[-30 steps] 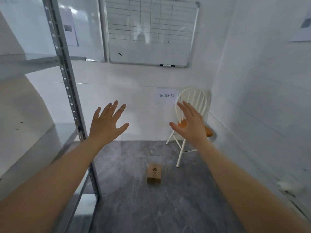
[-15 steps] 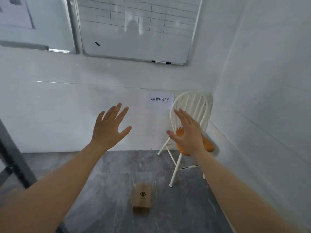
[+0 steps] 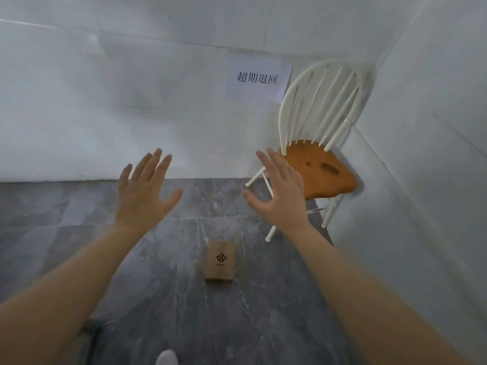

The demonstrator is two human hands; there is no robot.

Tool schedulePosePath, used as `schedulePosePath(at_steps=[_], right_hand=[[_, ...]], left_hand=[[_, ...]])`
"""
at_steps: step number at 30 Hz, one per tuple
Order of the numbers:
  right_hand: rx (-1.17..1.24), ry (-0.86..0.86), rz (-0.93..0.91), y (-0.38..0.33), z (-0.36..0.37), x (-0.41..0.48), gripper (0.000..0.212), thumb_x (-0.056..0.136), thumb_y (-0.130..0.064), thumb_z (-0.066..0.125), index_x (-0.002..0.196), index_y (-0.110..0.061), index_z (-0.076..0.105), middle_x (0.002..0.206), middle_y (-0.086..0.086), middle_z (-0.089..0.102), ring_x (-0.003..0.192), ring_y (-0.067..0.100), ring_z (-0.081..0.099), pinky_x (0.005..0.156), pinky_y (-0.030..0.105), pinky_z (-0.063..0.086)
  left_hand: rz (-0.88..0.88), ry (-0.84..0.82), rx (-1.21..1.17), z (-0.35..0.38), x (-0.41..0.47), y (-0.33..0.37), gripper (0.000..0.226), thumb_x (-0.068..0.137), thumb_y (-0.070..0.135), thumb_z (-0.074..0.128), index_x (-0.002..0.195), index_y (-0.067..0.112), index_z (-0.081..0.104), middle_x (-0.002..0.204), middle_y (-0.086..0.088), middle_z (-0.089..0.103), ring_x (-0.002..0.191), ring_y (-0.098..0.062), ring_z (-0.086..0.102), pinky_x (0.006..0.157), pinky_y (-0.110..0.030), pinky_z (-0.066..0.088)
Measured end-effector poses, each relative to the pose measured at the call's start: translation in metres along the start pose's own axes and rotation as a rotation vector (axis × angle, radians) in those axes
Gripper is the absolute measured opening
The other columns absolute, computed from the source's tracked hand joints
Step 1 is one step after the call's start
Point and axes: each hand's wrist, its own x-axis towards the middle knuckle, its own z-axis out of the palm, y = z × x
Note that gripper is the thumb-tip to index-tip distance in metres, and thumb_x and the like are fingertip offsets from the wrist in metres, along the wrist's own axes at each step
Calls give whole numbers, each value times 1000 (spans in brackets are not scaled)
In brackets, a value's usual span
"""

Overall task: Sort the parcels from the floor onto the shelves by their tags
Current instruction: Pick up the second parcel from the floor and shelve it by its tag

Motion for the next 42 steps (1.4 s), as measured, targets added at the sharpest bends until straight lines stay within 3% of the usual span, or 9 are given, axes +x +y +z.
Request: schedulePosePath(at_steps=[9, 16, 23, 29, 31, 34, 36, 39, 42], right_hand=[[0, -97, 125, 74, 147, -13, 76, 80, -53, 56, 145, -18, 36, 154, 8, 34, 143, 23, 29, 111, 39, 20], [-25, -296, 211, 175, 294, -42, 81, 80, -55, 56, 148, -24, 26, 157, 4, 27, 145, 19, 22, 114, 37, 14], [44, -479, 392, 270, 481, -143, 82, 82, -61, 49, 151, -29, 17, 160, -1, 20, 147, 15, 14, 116, 44, 14], [4, -506, 487, 343, 609, -197, 80, 86, -59, 50, 151, -30, 14, 161, -4, 15, 147, 13, 13, 116, 41, 13], [-25, -503, 497, 358, 633, -209, 79, 86, -58, 50, 151, -29, 15, 162, -4, 9, 147, 15, 12, 116, 41, 13], [54, -438, 567, 368, 651, -227, 79, 85, -58, 52, 150, -35, 13, 162, -4, 4, 147, 16, 11, 116, 45, 16], [276, -364, 657, 366, 659, -235, 81, 84, -54, 57, 150, -39, 11, 161, -4, 12, 146, 16, 17, 117, 44, 21], [506, -287, 769, 363, 662, -240, 91, 83, -42, 66, 150, -38, 4, 147, -13, 29, 131, 5, 34, 111, 33, 33], [593, -298, 866, 366, 662, -239, 100, 79, -41, 70, 151, -36, 1, 138, -13, 39, 116, 4, 46, 98, 28, 44]], left_hand=[[-4, -172, -37, 162, 16, -50, 79, 78, 58, 29, 140, 10, 42, 151, -10, 35, 139, -28, 33, 113, -48, 19], [31, -322, 0, 330, 20, -90, 83, 78, 64, 29, 146, 16, 29, 156, -6, 26, 143, -24, 25, 115, -46, 15], [-242, -397, -242, 529, -30, -105, 63, 92, 47, 43, 147, 19, 27, 154, -3, 30, 143, -20, 24, 116, -41, 8], [-291, -548, -461, 678, -65, -106, 74, 87, 54, 47, 147, 19, 24, 154, -4, 30, 141, -22, 29, 114, -45, 22], [-393, -591, -580, 714, -76, -102, 83, 82, 56, 54, 148, 17, 23, 154, -5, 30, 140, -24, 31, 113, -46, 27], [-761, -653, -965, 744, -88, -89, 96, 69, 53, 70, 146, 15, 28, 148, -8, 40, 129, -28, 45, 103, -44, 42], [-907, -661, -1112, 756, -98, -78, 84, 65, 45, 77, 134, 12, 43, 126, -6, 58, 108, -24, 59, 88, -39, 52], [-936, -555, -1160, 762, -105, -69, 50, 70, 29, 78, 112, 17, 53, 104, -3, 64, 91, -19, 63, 76, -31, 54], [-894, -560, -1208, 763, -105, -69, 48, 72, 28, 76, 114, 20, 54, 107, -6, 66, 94, -21, 65, 78, -36, 55]])
